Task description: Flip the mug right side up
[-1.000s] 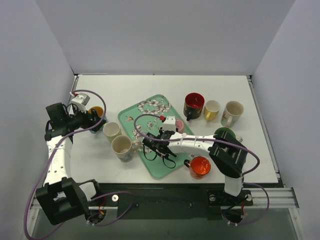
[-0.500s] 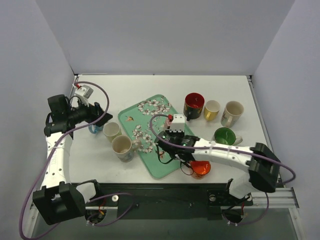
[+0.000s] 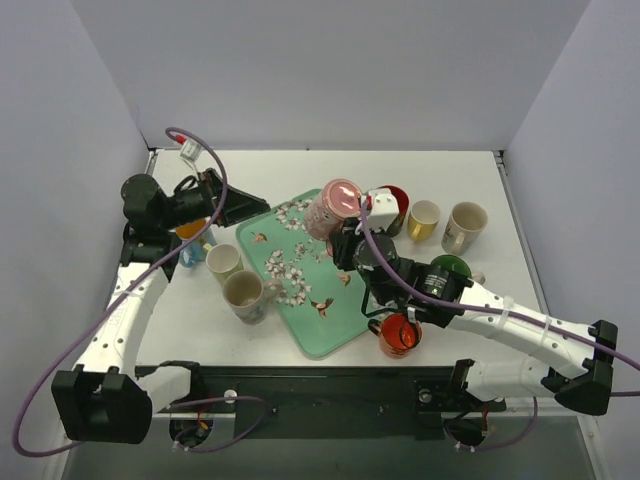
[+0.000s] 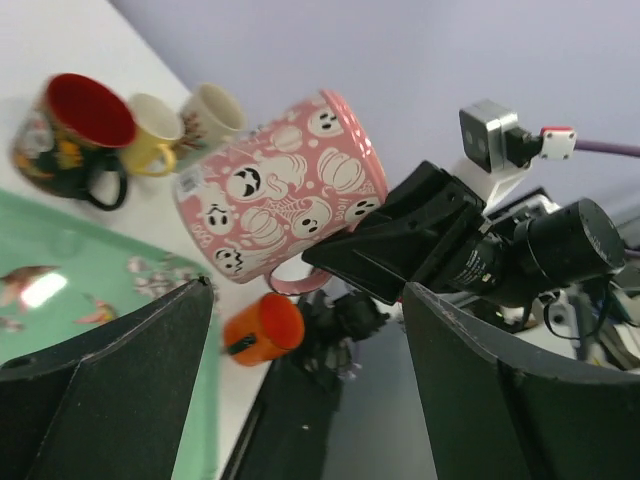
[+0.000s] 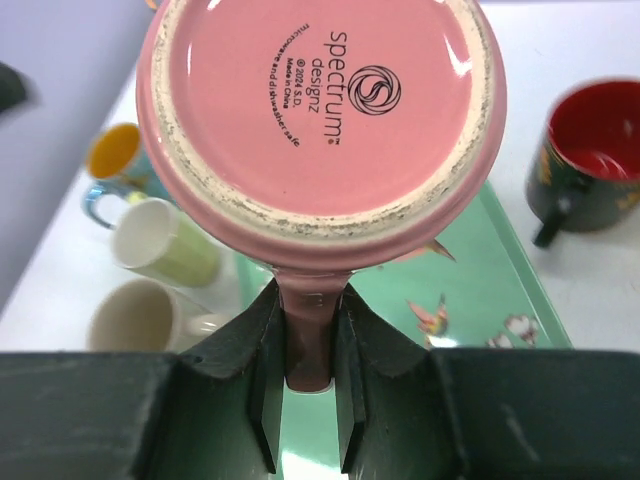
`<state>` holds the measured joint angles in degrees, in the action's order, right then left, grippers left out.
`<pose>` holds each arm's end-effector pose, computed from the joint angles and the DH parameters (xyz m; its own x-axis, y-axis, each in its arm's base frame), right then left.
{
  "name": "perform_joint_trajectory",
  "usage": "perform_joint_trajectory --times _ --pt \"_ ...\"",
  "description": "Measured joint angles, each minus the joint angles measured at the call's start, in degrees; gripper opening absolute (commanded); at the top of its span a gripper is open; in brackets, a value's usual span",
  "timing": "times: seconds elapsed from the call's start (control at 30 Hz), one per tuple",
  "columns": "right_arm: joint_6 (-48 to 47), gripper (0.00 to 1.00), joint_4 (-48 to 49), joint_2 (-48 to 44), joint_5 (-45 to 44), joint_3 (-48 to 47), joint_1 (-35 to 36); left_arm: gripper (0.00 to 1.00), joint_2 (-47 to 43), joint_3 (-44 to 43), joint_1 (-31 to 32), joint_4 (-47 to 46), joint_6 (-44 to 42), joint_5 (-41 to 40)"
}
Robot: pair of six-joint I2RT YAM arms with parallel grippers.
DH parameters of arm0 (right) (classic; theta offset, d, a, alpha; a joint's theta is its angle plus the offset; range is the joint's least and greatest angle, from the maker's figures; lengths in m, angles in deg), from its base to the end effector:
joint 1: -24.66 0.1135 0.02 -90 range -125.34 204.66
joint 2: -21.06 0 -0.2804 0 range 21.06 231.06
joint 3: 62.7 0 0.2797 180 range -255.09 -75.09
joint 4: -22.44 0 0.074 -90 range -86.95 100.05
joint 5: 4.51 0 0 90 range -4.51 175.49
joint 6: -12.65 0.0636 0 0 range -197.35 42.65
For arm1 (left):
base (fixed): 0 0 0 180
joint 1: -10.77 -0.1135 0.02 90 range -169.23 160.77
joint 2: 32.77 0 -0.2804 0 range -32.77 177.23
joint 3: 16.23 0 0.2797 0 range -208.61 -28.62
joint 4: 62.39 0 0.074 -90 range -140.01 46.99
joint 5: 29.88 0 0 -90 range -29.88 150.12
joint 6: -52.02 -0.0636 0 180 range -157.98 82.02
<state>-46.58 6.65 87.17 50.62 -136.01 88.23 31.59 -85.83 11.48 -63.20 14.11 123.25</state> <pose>0.1700 0.2603 0.3861 -0.3043 0.3309 -0.8933 -0.3811 0.8172 0.4325 0.2786 -0.0602 0.4027 -0.6395 -0.3487 -0.6852 0.6316 0.2699 -0.7268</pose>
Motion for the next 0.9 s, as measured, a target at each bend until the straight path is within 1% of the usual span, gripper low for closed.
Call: perform_joint_trajectory --times 0.07,0.13,0.23,0.4,0.47,0.53,0.57,0.6,0.67,0.7,0.77,0.8,0.83,0.87,0.9 --pt "-2.3 0.00 0.4 0.5 1.2 -3.7 0.8 0.88 0.5 0.0 4.4 -5.3 6.5 0.0" --pt "-4.4 0.00 2.2 1.2 2.7 -7.4 1.7 0.88 1.1 0.2 6.6 -10.2 12.0 0.0" --pt "-6.7 0.00 4.6 1.5 4.2 -10.9 2.9 0.88 2.1 0.7 7.3 -15.6 18.7 -0.4" --pt "-8.2 0.00 7.5 1.9 6.0 -12.4 3.2 0.89 3.2 1.3 7.6 -18.9 24.3 -1.5" --pt "-8.3 0.00 7.6 2.7 6.9 -13.0 3.2 0.86 3.6 1.3 8.5 -21.3 27.3 -2.0" --pt "-8.2 0.00 7.8 4.0 8.0 -13.7 3.1 0.79 3.8 1.8 9.6 -25.2 31.5 -2.6" --pt "-8.1 0.00 8.2 4.7 8.9 -13.9 3.1 0.71 3.9 2.5 10.1 -28.5 34.2 -3.0" --pt "-8.0 0.00 8.5 5.2 9.5 -13.9 3.1 0.68 3.9 3.3 10.6 -31.6 36.9 -3.2" --pt "-7.1 0.00 9.6 5.9 10.7 -14.3 3.0 0.55 4.3 4.8 10.8 -36.3 41.8 -4.0" --pt "-6.8 0.00 9.9 6.0 11.5 -14.5 2.8 0.53 4.5 5.1 10.9 -38.2 43.9 -4.3" --pt "-5.0 0.00 10.1 6.0 12.5 -15.0 2.4 0.43 4.8 5.2 11.0 -41.2 46.1 -5.4" --pt "-4.2 0.00 10.2 6.1 13.2 -15.6 2.0 0.29 4.8 5.2 11.0 -42.8 47.1 -6.2" --pt "-3.2 0.00 10.3 6.2 13.7 -16.0 1.6 0.23 4.8 5.2 11.0 -44.8 48.4 -7.2" --pt "-2.0 0.00 10.5 6.3 14.4 -16.2 1.1 0.08 4.8 5.3 10.9 -46.8 49.5 -8.2" --pt "-0.4 0.00 10.5 6.4 15.0 -16.3 0.5 0.00 4.7 5.4 10.9 -49.2 50.5 -9.1"
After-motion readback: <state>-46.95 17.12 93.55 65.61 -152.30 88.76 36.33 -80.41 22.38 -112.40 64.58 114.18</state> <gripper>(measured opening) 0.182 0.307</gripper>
